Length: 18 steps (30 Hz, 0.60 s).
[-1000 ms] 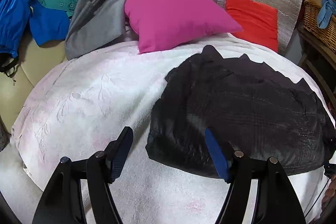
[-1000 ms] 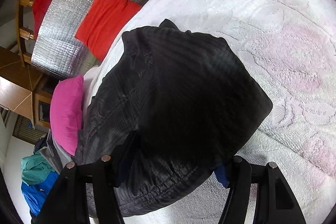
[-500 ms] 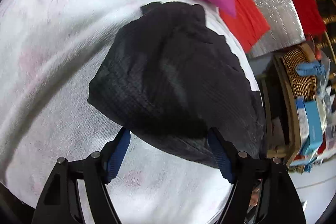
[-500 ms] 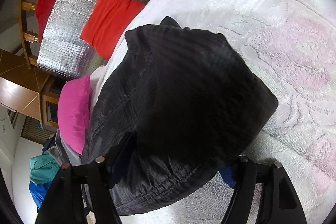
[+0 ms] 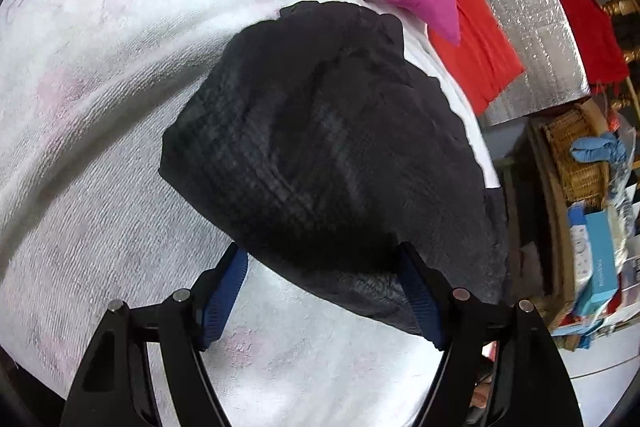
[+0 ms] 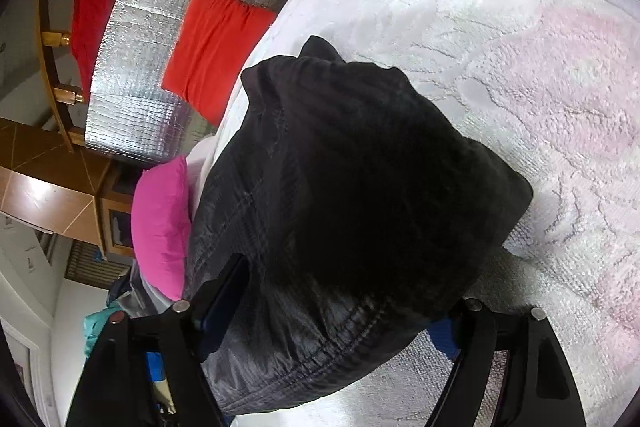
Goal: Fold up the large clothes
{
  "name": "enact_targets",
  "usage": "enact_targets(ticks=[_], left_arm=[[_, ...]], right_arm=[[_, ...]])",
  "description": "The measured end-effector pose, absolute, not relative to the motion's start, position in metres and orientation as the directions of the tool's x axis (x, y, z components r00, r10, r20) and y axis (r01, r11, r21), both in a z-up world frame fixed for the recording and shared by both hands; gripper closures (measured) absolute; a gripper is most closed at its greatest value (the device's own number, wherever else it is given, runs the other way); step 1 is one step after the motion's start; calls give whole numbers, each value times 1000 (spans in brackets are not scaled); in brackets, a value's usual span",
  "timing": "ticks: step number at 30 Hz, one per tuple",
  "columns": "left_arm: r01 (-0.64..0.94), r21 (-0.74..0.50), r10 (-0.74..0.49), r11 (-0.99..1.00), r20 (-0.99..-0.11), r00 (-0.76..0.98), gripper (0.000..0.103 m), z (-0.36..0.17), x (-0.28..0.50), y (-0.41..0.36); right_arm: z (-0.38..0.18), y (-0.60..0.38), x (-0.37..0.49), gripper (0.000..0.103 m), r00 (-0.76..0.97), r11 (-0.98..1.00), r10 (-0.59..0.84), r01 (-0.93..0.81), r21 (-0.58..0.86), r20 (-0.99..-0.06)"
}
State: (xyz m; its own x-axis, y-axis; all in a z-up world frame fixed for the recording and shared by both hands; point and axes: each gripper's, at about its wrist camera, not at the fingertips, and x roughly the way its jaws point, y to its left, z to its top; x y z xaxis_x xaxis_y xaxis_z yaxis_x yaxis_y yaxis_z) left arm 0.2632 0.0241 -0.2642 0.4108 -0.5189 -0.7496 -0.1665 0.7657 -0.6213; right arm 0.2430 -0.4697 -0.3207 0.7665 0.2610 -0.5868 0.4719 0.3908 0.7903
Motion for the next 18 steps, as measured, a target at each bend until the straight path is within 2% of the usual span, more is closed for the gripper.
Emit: enact_targets(ticks=[5,8,10,12,14,18], left_arm=[[-170,-589,-492,790,-775,396,22,-264,277,12],[-137,-533,-443,835,-798,407,22,-260,287,3],[-126,-522,-435,843,-801,411,22,-260,291,0],[-113,-515,-430,850,-802,414,27,-263,294,0],[-88,-489,-411,868,-807,424,37,-261,296,-6],[-35,-429,-369,903,-813,450,48,-257,295,-15]], right_arm=[[-319,-471,248,13,756,403,296,456,794,-584],[-315,-466,252,13,737,443,297,456,772,-607],[-315,-464,250,18,733,447,283,470,761,-618],[-315,-464,248,34,721,447,253,503,739,-644],[-316,-466,245,40,722,438,255,506,743,-643],[-315,-466,245,42,716,454,252,506,733,-650]])
